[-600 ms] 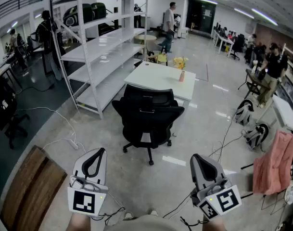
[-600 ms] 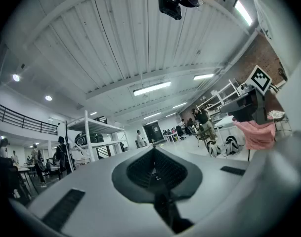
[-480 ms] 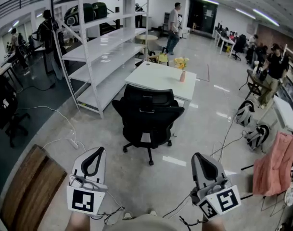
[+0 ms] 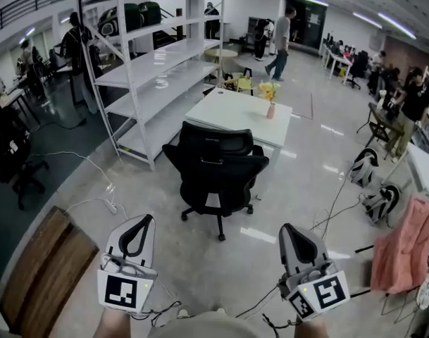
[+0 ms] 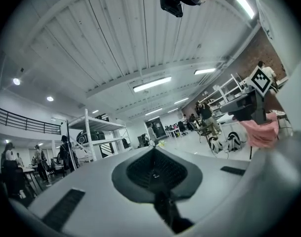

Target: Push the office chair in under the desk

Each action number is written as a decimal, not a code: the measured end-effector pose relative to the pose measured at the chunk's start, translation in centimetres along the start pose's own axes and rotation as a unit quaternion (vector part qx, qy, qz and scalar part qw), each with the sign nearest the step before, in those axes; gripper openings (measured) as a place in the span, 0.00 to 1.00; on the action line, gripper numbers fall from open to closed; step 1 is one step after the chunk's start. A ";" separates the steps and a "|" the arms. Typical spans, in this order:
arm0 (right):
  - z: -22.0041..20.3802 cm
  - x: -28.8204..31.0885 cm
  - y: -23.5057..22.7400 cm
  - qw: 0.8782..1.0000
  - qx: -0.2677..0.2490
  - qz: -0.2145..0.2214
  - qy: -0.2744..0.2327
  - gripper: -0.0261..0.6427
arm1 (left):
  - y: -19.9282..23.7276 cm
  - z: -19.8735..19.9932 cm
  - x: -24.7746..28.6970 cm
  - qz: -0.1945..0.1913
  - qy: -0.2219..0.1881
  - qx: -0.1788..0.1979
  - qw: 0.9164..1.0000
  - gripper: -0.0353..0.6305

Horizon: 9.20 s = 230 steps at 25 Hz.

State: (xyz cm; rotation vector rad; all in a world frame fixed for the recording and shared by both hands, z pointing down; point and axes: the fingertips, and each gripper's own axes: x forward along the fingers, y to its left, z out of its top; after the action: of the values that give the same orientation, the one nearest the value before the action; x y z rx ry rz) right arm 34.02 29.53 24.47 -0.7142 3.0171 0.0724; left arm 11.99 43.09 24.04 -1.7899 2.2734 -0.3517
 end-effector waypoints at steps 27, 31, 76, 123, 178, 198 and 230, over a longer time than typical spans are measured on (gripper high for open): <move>-5.3 3.5 -6.8 0.998 -0.024 0.040 0.041 0.05 | -3.1 -2.9 6.8 0.028 0.014 0.021 0.999 0.06; -6.1 6.1 -7.5 0.997 -0.026 0.042 0.051 0.05 | -1.8 -4.0 9.5 0.021 0.018 0.025 0.999 0.06; -27.1 40.2 -15.6 0.880 -0.167 0.158 0.415 0.38 | 5.5 -29.8 43.2 -0.348 0.178 0.291 0.873 0.41; -32.8 40.6 -19.1 0.825 -0.217 0.228 0.470 0.27 | 5.4 -34.4 47.2 -0.423 0.227 0.281 0.831 0.35; -33.6 61.0 -38.5 0.864 -0.223 0.141 0.429 0.26 | 7.8 -36.1 80.1 -0.473 0.194 0.299 0.806 0.37; -33.9 63.9 -45.0 0.863 -0.217 0.130 0.437 0.26 | 6.0 -35.4 87.5 -0.502 0.192 0.289 0.793 0.37; -30.5 63.4 -44.0 0.899 -0.068 -0.172 0.396 0.22 | 7.9 -31.2 86.7 -0.500 0.074 0.172 0.846 0.35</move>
State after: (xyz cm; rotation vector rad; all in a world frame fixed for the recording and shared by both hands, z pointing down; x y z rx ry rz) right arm -3.76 -39.80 50.12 -1.6317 3.5622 -0.0316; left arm -25.27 -37.95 48.46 -2.6114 1.0093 -1.0034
